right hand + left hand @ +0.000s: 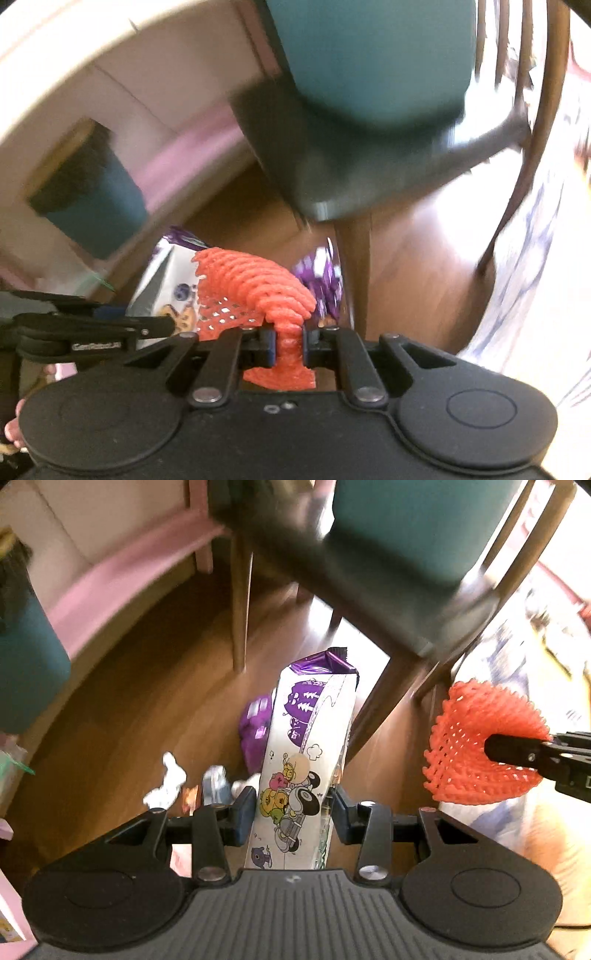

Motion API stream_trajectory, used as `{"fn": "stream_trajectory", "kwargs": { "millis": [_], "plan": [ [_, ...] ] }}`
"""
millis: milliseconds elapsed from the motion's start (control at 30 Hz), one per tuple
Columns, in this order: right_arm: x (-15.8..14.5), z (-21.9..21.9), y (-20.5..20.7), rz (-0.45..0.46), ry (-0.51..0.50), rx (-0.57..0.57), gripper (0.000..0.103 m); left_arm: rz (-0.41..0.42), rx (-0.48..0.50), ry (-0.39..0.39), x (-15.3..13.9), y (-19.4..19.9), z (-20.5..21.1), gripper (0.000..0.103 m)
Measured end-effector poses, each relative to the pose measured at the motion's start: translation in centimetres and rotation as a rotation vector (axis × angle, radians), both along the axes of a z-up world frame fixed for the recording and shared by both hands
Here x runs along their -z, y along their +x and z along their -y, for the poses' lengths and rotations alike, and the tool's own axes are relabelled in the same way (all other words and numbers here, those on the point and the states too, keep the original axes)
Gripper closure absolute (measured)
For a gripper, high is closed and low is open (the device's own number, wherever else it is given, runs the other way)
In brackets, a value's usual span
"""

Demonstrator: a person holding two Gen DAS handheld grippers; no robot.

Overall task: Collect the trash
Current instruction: 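Lift the orange net and snack box and carry both to the teal wastebasket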

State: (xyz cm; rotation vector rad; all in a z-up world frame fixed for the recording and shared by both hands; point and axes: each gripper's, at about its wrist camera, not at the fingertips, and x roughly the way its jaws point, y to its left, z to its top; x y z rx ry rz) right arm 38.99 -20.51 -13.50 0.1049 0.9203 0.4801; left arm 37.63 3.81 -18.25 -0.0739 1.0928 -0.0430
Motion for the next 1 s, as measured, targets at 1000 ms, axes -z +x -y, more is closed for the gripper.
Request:
{"fn": "stream_trajectory", "kwargs": {
  "millis": [1000],
  "plan": [
    [-25.8,8.4,9.8,0.512,-0.058,0.073,0.092,0.459,0.023,0.069,-34.7,12.0,14.1,0.061]
  ]
}}
